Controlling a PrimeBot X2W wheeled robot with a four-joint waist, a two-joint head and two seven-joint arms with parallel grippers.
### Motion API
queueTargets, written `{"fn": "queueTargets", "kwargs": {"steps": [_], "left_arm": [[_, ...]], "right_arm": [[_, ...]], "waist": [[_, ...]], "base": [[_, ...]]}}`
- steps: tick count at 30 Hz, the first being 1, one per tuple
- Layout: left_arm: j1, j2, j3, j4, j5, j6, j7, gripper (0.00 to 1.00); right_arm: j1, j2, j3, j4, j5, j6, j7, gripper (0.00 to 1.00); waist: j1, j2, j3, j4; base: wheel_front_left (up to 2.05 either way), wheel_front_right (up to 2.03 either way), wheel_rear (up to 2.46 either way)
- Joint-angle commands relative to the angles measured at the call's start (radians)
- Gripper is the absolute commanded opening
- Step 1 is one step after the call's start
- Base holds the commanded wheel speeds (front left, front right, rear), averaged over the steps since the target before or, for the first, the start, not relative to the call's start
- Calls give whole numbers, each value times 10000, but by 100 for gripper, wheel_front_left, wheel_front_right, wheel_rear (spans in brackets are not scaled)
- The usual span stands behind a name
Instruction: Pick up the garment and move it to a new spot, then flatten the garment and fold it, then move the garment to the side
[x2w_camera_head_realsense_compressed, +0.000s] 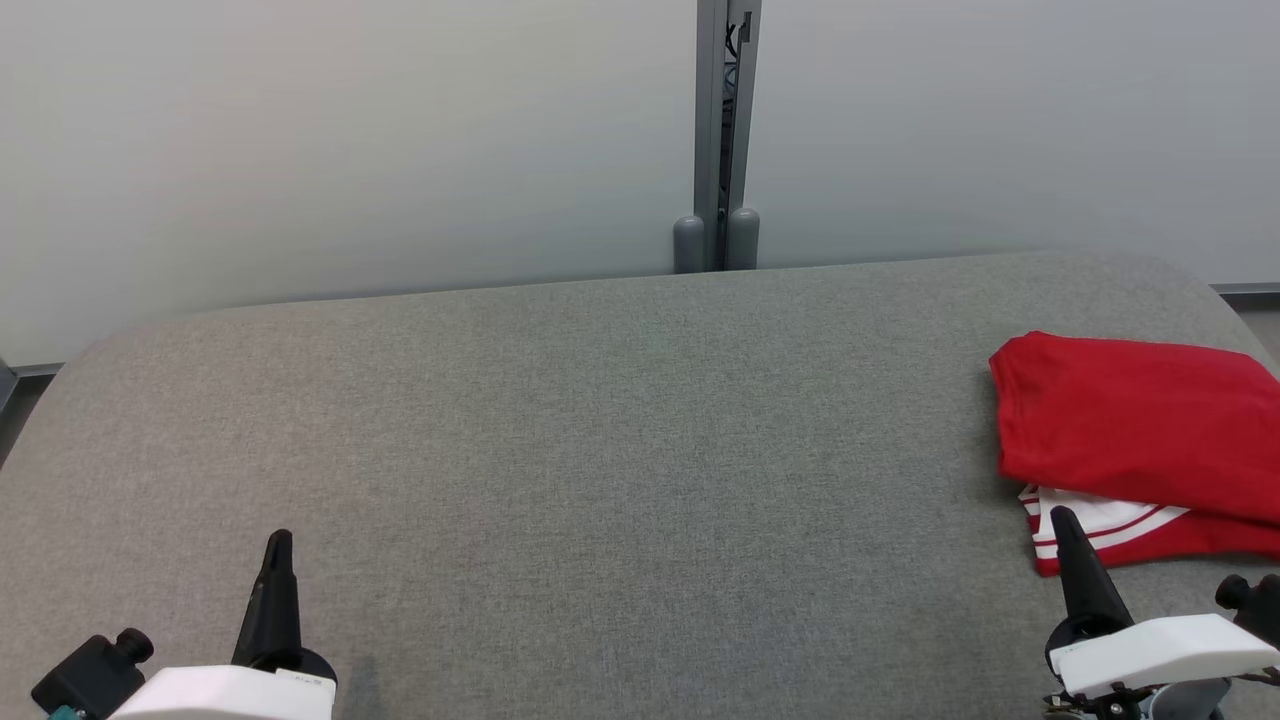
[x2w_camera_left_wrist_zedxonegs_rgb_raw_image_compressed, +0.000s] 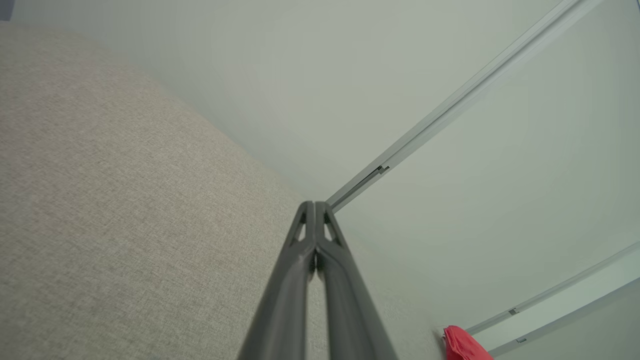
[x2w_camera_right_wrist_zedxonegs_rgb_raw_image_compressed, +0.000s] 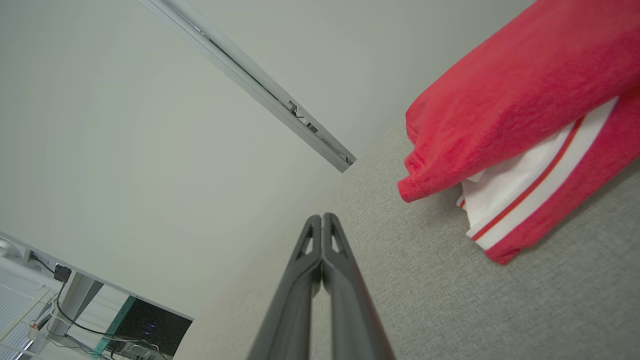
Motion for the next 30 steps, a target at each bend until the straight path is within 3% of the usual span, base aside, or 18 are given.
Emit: {"fn": "queueTargets", "kwargs": {"steps": [1, 30], "left_arm": [[-326, 62, 82, -72, -382, -53, 73, 0], [-836, 56, 270, 115, -3355, -83, 882, 0]], "right_arm": [[-295, -37, -97, -192, 356, 1, 109, 0], [-446, 69, -649, -340, 3200, 1, 912, 0]], "waist": [[0, 0, 13, 8], [0, 0, 214, 114]], "base": [[0, 0, 0], [0, 0, 0]]}}
